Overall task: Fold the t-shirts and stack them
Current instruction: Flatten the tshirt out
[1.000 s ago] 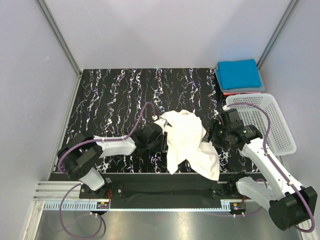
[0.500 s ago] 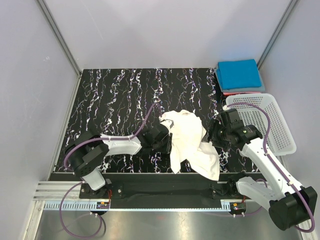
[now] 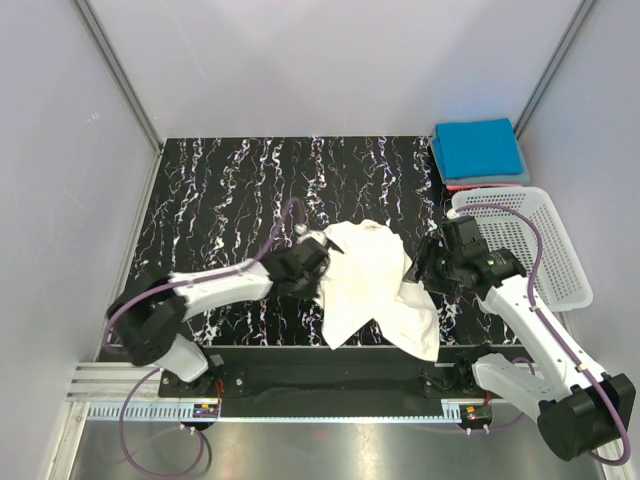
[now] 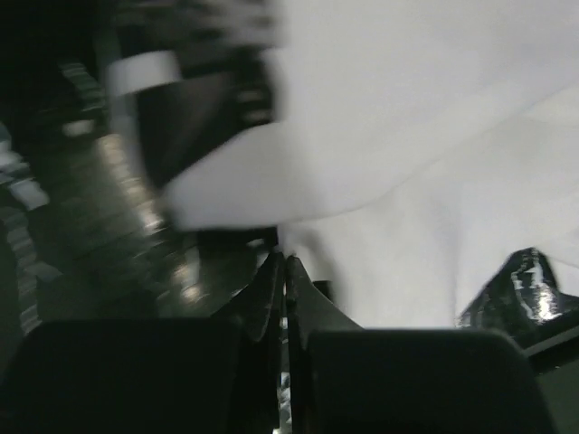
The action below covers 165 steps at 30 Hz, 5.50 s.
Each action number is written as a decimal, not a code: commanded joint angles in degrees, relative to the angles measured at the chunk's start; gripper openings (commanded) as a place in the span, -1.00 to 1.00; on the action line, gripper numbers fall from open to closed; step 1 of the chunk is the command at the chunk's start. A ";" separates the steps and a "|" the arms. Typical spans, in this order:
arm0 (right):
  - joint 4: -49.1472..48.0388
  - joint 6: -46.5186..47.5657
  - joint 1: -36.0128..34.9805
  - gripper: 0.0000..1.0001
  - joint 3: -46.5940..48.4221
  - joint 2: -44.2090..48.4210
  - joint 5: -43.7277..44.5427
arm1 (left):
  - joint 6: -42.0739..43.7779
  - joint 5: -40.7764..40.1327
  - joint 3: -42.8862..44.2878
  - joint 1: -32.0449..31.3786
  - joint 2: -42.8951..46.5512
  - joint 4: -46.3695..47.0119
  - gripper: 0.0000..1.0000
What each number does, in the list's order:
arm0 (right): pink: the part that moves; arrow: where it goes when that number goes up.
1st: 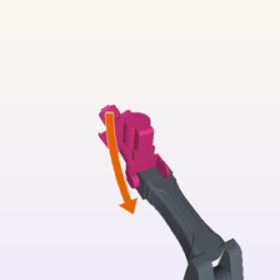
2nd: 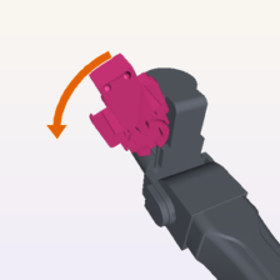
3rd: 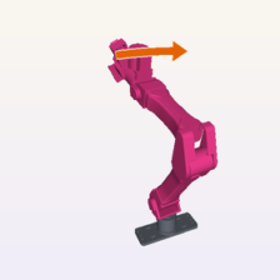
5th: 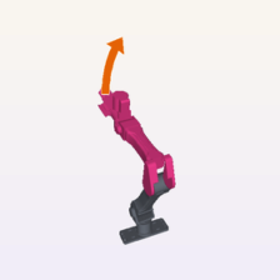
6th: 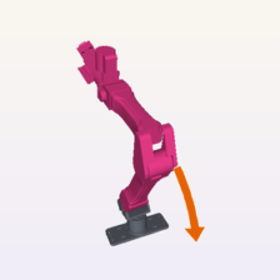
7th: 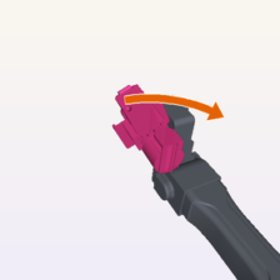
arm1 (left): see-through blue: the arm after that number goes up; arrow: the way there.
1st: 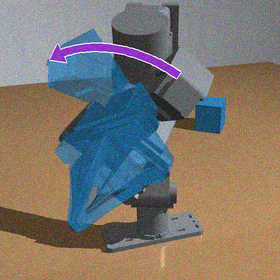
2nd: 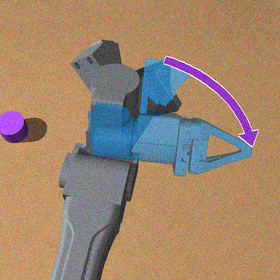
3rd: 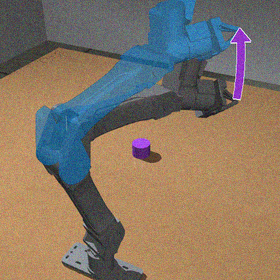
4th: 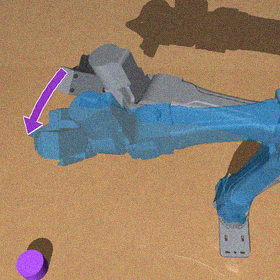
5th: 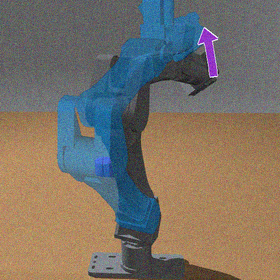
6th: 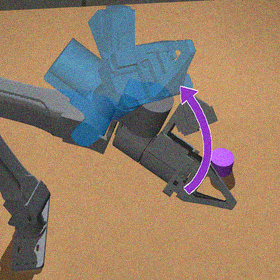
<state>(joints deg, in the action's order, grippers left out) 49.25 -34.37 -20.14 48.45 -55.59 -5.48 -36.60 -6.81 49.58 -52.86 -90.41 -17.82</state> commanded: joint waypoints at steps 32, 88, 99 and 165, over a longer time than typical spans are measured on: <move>-19.89 -5.36 -12.90 0.36 -1.08 -29.13 -2.09 | 5.05 5.75 1.66 35.28 31.88 -20.32 -1.00; -32.71 27.51 2.12 -1.00 66.96 -31.87 28.88 | -9.88 32.99 86.48 47.32 -2.42 -27.89 -1.00; -26.07 13.32 2.12 -1.00 26.65 -0.94 7.07 | 0.11 31.16 29.91 48.73 25.97 -24.18 -1.00; -11.20 10.73 3.79 0.22 27.14 -28.88 -1.82 | 10.33 -6.37 -2.74 -4.53 10.52 -15.83 -0.22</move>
<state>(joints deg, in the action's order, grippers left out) 38.57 -24.77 -17.19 76.27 -88.16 -6.26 -24.67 -10.85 47.33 -56.42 -78.28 -36.73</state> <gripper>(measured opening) 0.610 0.389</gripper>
